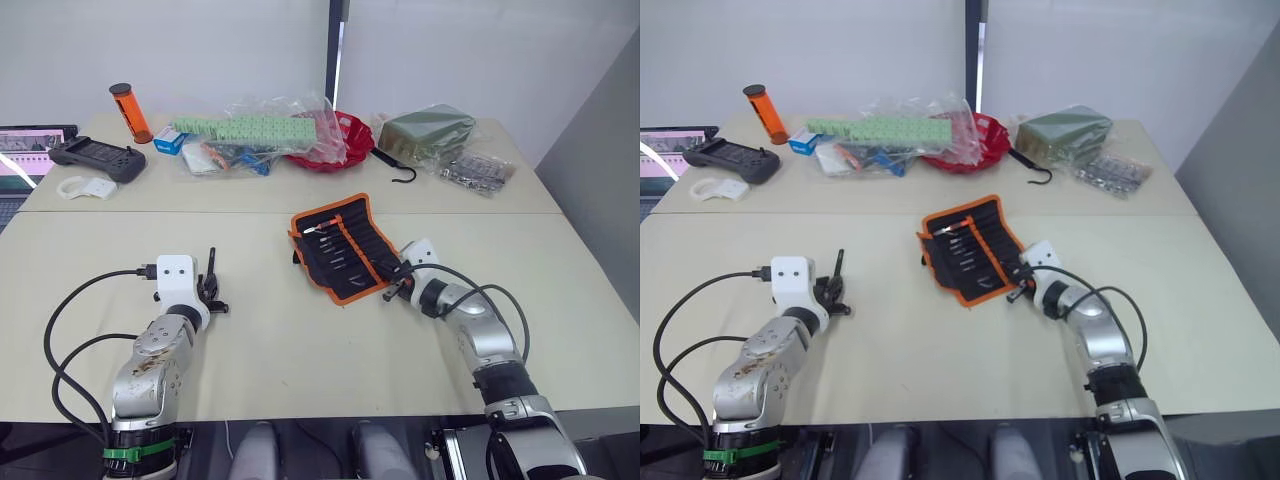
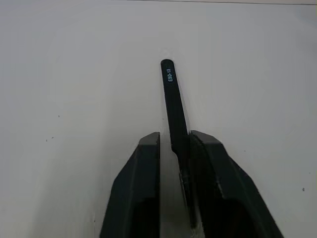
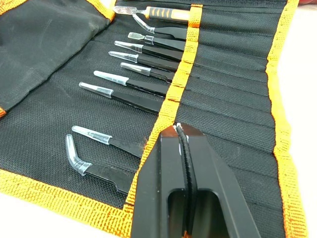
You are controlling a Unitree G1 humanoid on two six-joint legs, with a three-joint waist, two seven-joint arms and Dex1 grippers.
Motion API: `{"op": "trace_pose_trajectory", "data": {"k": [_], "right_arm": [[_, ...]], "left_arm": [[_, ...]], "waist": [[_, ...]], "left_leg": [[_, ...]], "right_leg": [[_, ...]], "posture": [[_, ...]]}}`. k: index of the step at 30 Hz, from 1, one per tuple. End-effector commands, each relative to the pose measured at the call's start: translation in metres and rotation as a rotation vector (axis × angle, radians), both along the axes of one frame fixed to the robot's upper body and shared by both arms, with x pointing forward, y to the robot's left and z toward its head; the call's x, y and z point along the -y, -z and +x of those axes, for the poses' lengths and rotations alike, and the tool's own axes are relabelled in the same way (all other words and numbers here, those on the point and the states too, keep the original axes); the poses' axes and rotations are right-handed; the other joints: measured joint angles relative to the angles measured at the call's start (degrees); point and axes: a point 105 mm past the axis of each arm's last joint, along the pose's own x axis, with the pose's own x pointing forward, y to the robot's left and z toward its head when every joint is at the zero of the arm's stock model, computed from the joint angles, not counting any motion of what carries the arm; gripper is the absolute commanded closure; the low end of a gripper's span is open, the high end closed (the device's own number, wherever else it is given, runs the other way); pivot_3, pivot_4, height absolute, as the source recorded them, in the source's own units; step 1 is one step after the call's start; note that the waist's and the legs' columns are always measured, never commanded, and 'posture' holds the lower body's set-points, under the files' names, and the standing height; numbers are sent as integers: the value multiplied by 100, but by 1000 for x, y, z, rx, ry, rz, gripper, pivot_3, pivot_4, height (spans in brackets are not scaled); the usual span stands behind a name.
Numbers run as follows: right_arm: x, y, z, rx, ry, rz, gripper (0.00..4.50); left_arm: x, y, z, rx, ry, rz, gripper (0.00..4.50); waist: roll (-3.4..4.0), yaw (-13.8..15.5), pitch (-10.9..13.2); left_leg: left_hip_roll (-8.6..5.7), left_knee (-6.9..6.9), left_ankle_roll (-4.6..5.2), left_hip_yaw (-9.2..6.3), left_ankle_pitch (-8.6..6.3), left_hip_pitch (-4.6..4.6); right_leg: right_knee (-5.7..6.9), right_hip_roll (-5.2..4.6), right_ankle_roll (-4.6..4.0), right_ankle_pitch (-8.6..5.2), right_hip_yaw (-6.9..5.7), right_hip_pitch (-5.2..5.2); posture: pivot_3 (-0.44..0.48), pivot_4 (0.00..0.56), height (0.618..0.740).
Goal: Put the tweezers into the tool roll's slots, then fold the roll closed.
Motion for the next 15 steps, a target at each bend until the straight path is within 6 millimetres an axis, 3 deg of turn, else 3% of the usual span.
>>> {"op": "trace_pose_trajectory", "data": {"k": [1, 8, 12, 15], "right_arm": [[4, 18, -6, -59, 8, -42, 4500], [3, 16, -4, -57, 5, -43, 4500], [3, 16, -4, -58, 4, -43, 4500], [3, 16, -5, -58, 6, -42, 4500]], "left_arm": [[-2, 2, -4, -10, 3, 14, 4465], [-18, -20, -1, 79, -6, 41, 4465], [-12, -51, 7, 172, 104, 114, 4465], [7, -73, 13, 222, 258, 144, 4465]], "waist": [[0, -2, 0], [0, -8, 1], [-1, -3, 2], [-2, 1, 3]], "left_leg": [[0, 0, 0, 0, 0, 0], [1, -4, 0, 0, 0, 0], [1, -4, 0, 0, 0, -1], [0, -2, -1, 0, 1, -2]], "right_leg": [[0, 0, 0, 0, 0, 0], [-3, 1, 1, -1, 0, -1], [-3, 1, 1, -1, -2, -2], [-5, 1, 1, -1, -2, -2]], "posture": [[0, 150, 740], [0, 150, 740], [0, 150, 740], [0, 150, 740]]}}
